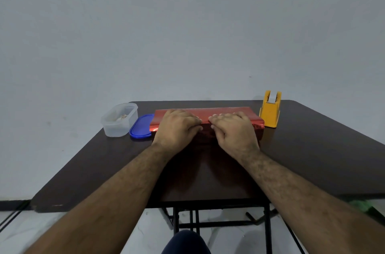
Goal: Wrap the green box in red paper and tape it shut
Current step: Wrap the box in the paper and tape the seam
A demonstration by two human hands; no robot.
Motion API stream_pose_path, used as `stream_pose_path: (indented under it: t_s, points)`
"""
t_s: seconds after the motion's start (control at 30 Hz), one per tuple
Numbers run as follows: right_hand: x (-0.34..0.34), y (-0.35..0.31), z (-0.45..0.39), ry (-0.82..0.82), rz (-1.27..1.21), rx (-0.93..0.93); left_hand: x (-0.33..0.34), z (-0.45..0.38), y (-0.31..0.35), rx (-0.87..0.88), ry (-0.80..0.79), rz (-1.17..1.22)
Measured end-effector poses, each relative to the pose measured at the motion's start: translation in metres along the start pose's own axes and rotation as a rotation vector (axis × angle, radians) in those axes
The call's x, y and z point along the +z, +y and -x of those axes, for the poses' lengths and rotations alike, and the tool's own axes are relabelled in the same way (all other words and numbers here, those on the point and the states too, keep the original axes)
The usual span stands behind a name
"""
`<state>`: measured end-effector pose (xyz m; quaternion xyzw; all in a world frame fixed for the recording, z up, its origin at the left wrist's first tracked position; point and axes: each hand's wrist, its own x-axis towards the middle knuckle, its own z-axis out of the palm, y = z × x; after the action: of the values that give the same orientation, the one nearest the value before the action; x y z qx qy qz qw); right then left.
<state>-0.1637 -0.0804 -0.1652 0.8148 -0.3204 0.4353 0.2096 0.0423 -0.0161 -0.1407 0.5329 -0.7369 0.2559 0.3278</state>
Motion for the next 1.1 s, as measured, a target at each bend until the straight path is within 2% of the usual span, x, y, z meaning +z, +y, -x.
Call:
stream_pose_path:
  t_s: [0.2, 0.33, 0.5, 0.57, 0.63, 0.7, 0.8, 0.9, 0.97, 1.1]
  points:
    - [0.002, 0.003, -0.001, 0.018, -0.058, 0.056, -0.003, -0.002, 0.003, -0.117, 0.031, 0.096]
    - [0.003, 0.006, -0.001, 0.011, -0.111, 0.112, 0.0, -0.005, 0.007, -0.075, -0.035, 0.04]
    - [-0.003, 0.006, 0.0, -0.041, -0.122, 0.147, 0.0, -0.005, 0.009, -0.1, -0.035, 0.019]
    - [-0.008, 0.01, 0.0, -0.005, -0.175, 0.178, 0.001, -0.005, 0.009, -0.099, -0.037, 0.017]
    - [-0.018, 0.016, -0.005, 0.117, -0.351, 0.364, 0.002, -0.004, 0.007, -0.104, -0.038, 0.03]
    - [-0.025, 0.036, -0.014, 0.241, -0.484, 0.64, 0.004, -0.003, 0.005, -0.11, -0.026, 0.05]
    - [-0.04, 0.076, -0.033, 0.358, -0.504, 0.968, 0.008, -0.003, 0.003, -0.127, -0.004, 0.075]
    - [-0.052, 0.117, -0.049, 0.26, -0.4, 1.218, 0.012, -0.004, 0.002, -0.123, 0.018, 0.105]
    - [-0.053, 0.137, -0.057, 0.166, -0.456, 1.368, 0.014, -0.005, 0.001, -0.116, 0.031, 0.107]
    - [-0.045, 0.16, -0.07, 0.06, -0.607, 1.544, 0.017, -0.004, 0.0, -0.107, 0.048, 0.114]
